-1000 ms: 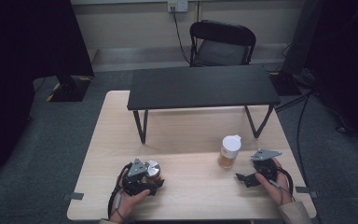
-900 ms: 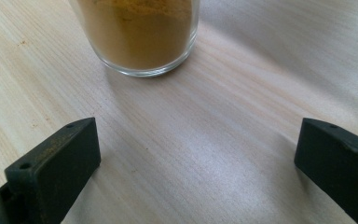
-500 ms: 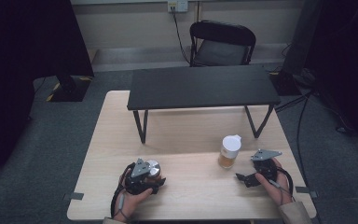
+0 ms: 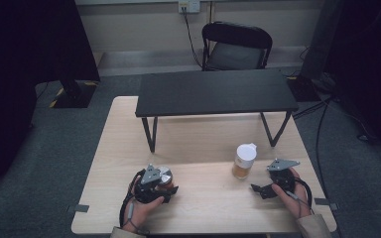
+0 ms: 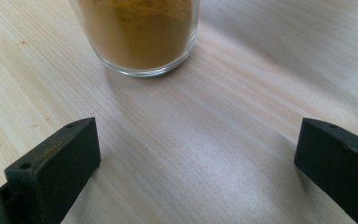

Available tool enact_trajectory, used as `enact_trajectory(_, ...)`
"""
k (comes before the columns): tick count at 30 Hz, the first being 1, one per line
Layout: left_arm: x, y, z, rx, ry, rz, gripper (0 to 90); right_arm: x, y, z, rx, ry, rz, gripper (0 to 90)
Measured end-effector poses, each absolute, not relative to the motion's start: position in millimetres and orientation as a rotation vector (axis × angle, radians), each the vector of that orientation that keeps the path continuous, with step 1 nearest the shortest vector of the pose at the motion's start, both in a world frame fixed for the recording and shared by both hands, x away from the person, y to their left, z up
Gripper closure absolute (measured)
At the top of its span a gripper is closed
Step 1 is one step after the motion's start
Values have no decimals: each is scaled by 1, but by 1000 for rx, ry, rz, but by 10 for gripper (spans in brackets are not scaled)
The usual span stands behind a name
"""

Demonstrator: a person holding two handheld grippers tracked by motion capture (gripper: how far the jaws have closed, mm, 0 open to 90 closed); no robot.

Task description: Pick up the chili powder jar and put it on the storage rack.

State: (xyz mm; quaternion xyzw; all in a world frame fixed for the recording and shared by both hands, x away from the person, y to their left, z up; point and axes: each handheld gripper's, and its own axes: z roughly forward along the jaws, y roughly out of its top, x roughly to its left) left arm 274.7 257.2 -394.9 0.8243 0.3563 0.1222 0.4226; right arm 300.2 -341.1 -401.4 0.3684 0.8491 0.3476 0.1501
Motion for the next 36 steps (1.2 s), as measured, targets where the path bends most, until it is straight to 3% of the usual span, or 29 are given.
enact_trajectory(36,313,238,-345,2077,829,261,301,299,-341,-401,1063,2436,997,0)
